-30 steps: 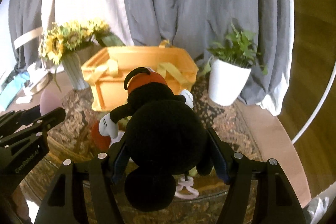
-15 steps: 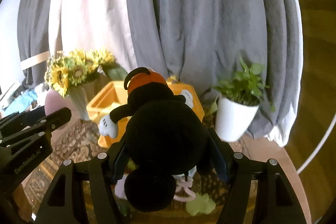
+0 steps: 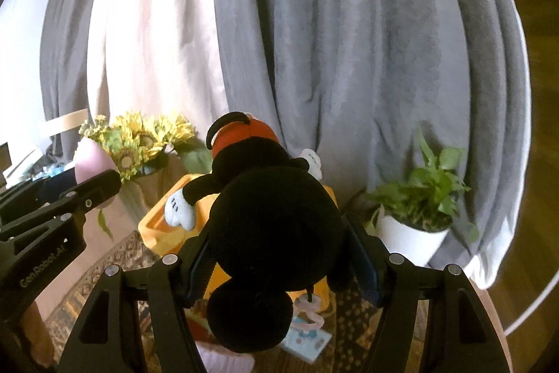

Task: Organize soft objects
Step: 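Lift the pink sponge with the left tool while the right tool carries Mickey over the orange crate, then open the left gripper over the crate while the right gripper releases Mickey inside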

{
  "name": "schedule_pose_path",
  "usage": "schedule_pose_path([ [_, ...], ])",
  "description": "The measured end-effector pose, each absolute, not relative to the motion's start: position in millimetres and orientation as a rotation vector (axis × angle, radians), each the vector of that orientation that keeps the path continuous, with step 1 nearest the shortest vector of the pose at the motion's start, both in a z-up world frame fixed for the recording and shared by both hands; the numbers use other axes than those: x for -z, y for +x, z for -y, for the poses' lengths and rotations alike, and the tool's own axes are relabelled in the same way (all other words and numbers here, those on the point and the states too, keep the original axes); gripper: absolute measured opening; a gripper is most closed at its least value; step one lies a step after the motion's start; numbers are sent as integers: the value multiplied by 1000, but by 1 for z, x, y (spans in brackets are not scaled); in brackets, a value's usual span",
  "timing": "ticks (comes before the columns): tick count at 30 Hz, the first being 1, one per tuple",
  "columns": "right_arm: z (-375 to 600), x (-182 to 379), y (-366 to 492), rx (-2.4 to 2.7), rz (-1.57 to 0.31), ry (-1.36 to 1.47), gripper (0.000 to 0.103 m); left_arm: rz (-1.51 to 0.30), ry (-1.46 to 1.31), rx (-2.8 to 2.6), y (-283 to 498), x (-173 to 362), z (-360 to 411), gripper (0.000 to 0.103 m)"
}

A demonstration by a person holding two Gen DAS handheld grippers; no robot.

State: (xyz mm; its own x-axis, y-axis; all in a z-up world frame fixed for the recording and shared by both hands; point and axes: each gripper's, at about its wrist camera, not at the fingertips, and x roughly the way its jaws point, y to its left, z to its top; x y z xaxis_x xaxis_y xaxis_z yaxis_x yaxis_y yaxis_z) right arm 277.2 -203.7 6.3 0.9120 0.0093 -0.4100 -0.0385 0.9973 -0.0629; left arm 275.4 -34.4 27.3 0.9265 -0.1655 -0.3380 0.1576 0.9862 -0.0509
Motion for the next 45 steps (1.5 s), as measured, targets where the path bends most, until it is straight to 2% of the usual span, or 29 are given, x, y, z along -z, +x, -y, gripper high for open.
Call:
schedule_pose_path([
  [21, 215, 12, 402, -125, -498, -141, 68, -396, 38, 114, 372, -15, 58, 37],
  [34, 212, 59, 469, -222, -685, -185, 68, -518, 77, 97, 428, 26, 66, 37],
  [45, 210, 94, 492, -277, -848, -221, 69, -668, 86, 140, 459, 61, 73, 37],
])
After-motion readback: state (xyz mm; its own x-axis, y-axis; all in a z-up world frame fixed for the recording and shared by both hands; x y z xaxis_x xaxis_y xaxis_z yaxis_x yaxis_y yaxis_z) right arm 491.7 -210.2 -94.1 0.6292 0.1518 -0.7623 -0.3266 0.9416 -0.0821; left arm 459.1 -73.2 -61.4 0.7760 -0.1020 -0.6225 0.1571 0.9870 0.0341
